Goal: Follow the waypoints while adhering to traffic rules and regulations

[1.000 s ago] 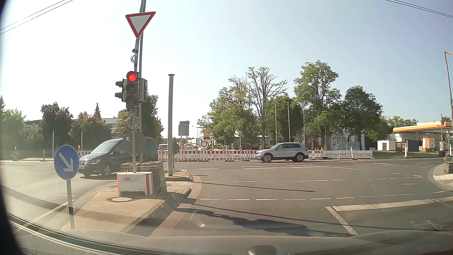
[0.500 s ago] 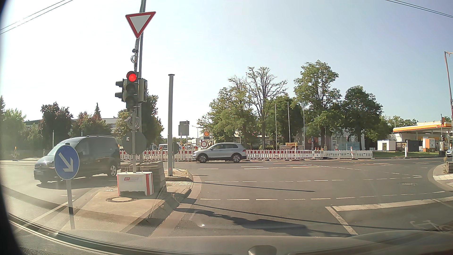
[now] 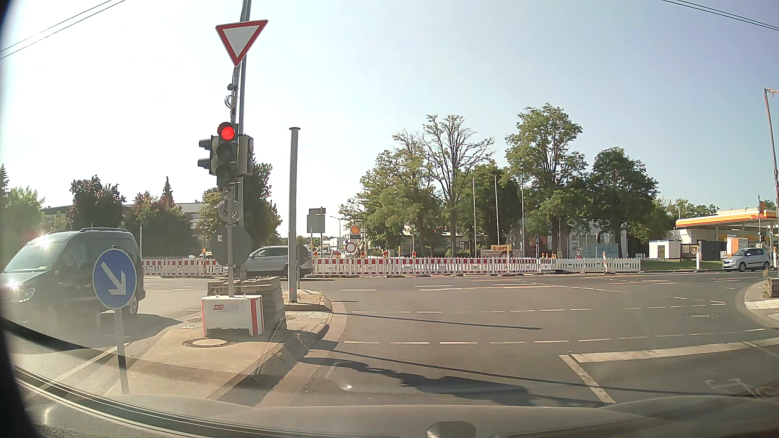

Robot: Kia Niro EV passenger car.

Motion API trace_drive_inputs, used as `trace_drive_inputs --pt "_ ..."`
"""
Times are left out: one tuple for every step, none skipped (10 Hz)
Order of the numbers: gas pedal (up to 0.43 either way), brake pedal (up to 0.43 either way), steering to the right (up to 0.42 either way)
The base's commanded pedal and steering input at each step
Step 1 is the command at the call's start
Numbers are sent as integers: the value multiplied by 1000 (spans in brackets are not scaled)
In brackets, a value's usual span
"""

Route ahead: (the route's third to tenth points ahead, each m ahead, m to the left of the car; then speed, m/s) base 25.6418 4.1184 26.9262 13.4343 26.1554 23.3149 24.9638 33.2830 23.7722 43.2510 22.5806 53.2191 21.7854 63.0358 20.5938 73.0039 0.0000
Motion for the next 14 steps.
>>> trace_drive_inputs --pt "0 402 6" --pt "0 415 6" --pt "0 415 6" --pt "0 415 6" --pt "0 409 6" --pt "0 402 6" --pt "0 402 6" --pt "0 402 5" --pt "0 402 5" --pt "0 402 6" --pt "0 402 5" --pt "0 396 6" --pt "0 396 6" --pt "0 396 6"
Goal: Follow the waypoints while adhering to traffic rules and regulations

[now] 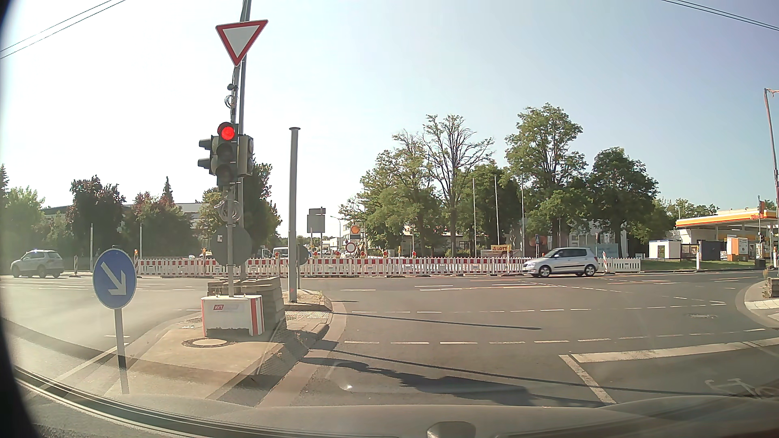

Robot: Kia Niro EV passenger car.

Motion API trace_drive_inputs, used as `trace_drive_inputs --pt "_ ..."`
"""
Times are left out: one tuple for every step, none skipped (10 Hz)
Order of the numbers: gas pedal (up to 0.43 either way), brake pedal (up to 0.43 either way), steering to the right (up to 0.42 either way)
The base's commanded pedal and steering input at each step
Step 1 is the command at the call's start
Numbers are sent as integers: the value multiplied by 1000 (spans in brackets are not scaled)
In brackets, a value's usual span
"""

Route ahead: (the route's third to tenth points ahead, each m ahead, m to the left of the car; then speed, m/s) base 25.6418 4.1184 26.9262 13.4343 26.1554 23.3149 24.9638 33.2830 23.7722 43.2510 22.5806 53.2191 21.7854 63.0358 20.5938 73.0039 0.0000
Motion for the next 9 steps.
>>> trace_drive_inputs --pt "0 396 6" --pt "0 396 5" --pt "0 396 5" --pt "0 396 6" --pt "0 396 6" --pt "0 396 5" --pt "0 396 5" --pt "0 396 6" --pt "0 396 6"
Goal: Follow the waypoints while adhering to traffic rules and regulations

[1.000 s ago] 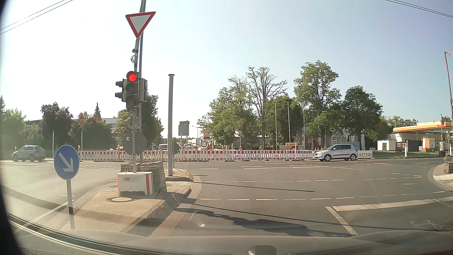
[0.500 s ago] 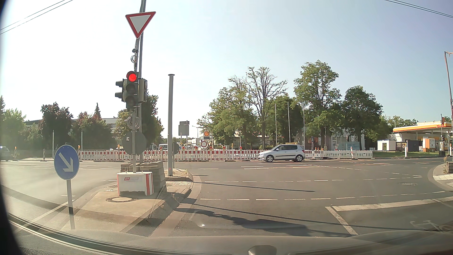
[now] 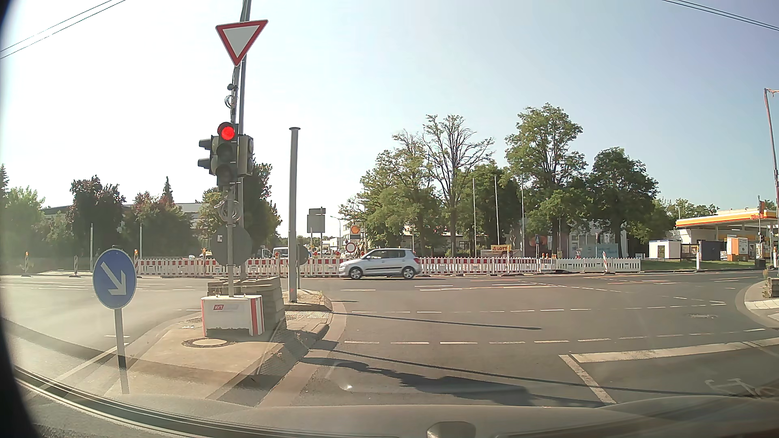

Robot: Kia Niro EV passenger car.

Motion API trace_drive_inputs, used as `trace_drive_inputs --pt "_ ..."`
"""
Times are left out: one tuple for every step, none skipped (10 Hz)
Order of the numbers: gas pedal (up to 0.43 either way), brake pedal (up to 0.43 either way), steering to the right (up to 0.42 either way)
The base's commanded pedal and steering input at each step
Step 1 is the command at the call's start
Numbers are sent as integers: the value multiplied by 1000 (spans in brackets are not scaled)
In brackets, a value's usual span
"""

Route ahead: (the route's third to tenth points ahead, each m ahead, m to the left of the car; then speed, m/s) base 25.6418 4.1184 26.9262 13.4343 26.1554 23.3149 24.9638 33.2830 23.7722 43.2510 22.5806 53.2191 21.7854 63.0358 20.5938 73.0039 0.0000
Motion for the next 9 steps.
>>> trace_drive_inputs --pt "0 396 6" --pt "0 396 6" --pt "0 396 5" --pt "0 402 6" --pt "0 396 6" --pt "0 396 5" --pt "0 396 6" --pt "0 396 6" --pt "0 396 6"
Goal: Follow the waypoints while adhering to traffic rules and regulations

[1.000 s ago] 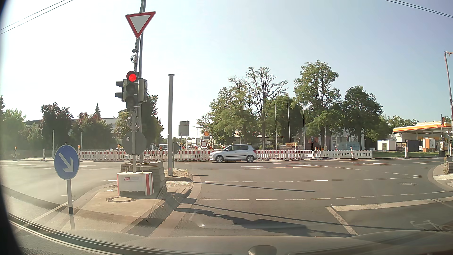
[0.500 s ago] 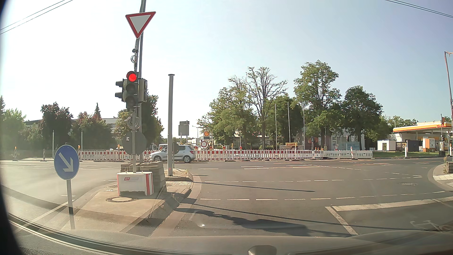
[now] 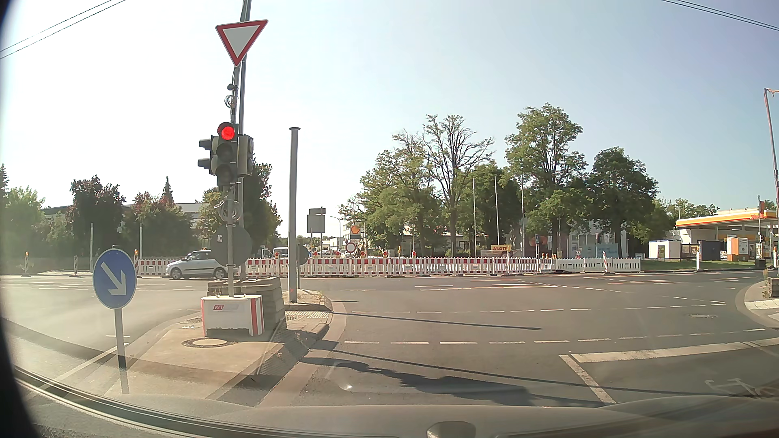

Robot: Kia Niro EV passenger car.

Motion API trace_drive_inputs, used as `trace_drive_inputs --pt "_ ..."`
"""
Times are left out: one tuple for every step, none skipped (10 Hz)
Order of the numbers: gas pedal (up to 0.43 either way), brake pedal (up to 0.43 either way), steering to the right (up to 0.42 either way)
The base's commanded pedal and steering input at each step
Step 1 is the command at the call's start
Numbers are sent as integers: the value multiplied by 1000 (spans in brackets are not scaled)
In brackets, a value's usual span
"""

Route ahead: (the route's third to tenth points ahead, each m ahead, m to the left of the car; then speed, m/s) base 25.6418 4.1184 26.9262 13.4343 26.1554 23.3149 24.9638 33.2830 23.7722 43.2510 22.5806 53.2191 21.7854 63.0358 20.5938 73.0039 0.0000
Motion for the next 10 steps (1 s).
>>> trace_drive_inputs --pt "0 396 5" --pt "0 396 5" --pt "0 396 6" --pt "0 396 6" --pt "0 396 5" --pt "0 396 5" --pt "0 396 5" --pt "0 396 5" --pt "0 396 6" --pt "0 396 6"
